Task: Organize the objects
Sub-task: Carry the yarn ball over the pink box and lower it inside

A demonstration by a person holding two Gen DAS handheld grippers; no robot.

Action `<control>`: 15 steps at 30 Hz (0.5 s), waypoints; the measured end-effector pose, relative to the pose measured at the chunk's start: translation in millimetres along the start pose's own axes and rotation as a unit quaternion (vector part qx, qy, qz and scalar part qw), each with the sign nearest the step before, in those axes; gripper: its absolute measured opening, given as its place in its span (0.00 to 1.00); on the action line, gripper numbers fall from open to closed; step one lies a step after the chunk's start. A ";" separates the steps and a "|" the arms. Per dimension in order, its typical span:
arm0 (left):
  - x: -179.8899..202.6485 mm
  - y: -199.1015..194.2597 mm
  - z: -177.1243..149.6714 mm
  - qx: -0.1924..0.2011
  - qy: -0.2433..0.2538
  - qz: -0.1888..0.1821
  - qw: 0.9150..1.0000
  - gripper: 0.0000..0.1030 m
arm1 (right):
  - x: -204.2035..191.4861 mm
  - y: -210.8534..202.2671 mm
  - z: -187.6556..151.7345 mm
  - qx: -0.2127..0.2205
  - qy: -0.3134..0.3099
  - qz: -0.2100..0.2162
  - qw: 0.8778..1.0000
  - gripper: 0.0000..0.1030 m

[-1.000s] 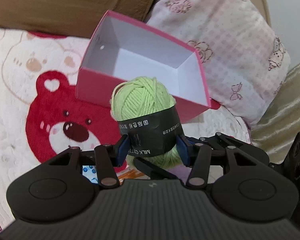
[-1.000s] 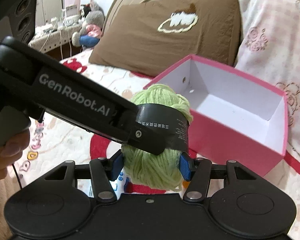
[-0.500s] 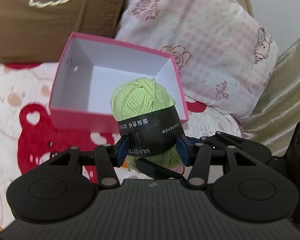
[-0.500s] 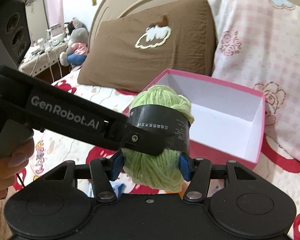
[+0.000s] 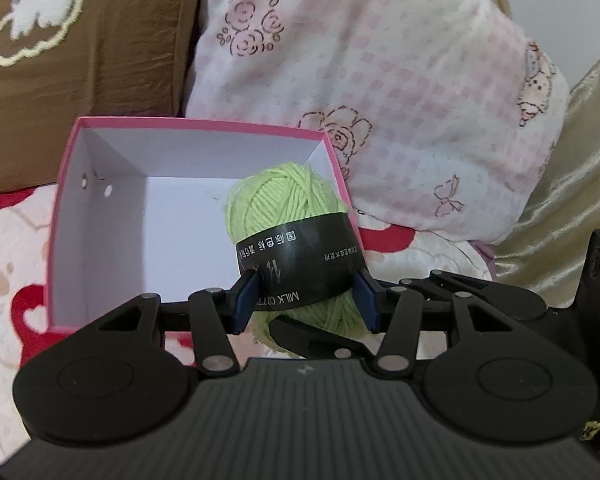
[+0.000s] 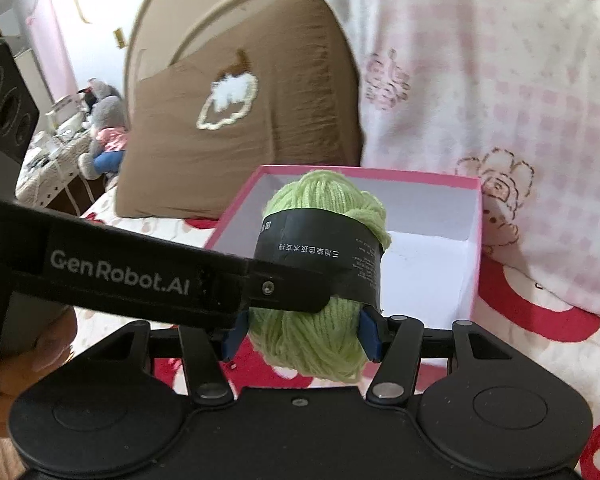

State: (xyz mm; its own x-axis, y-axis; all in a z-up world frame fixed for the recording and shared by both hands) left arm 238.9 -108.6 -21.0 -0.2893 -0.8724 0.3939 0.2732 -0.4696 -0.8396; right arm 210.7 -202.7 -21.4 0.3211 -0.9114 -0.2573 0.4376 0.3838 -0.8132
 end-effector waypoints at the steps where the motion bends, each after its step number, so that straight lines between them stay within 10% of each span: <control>1: -2.5 6.2 5.3 -0.003 -0.003 -0.004 1.000 0.49 | 5.0 5.8 3.9 -0.004 0.008 -0.001 1.000 0.59; 15: -29.2 70.8 58.1 -0.017 -0.005 -0.046 0.999 0.49 | 39.9 68.0 32.2 -0.055 -0.017 -0.064 0.996 0.61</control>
State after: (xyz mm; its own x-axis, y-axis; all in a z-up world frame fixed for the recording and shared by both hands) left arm 319.9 -124.3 -70.2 -0.3022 -0.8274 0.4734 0.2151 -0.5430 -0.8117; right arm 280.3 -208.3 -70.2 0.2975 -0.9456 -0.1319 0.3819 0.2444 -0.8913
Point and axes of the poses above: each gripper's, at about its wrist camera, not at the fingertips, and y roughly the way its jaws point, x to its right, z to its top, the point moved 8 cm from there along y, roughly the way its jaws point, and after that the axes turned 13 degrees about -x, right-handed, at the moved point
